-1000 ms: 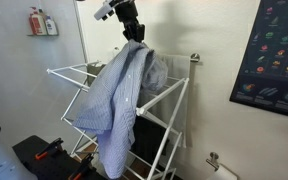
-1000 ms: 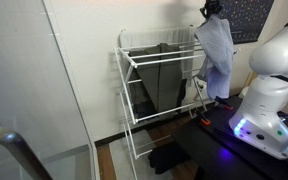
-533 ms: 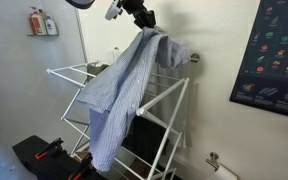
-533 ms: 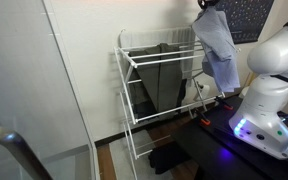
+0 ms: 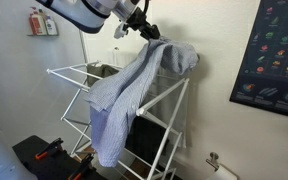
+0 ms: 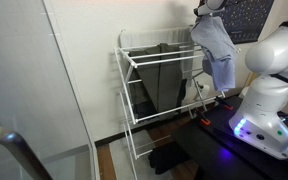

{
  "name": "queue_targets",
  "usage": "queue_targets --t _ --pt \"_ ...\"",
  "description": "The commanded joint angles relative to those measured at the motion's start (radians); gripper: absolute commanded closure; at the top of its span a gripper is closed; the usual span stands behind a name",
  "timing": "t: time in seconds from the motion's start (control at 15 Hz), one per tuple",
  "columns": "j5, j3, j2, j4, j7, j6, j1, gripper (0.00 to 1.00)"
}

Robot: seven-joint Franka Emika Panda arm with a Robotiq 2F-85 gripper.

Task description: Place the striped shirt on top of the drying rack

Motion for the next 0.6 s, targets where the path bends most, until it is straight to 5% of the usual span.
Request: queue_targets --t 0.0,0.53 --pt "-0.102 -0.013 0.051 -0.004 0.126 0.054 0.014 0.93" --pt "-0.264 0.030 0.156 0.046 0.346 0.148 -0.004 0.93"
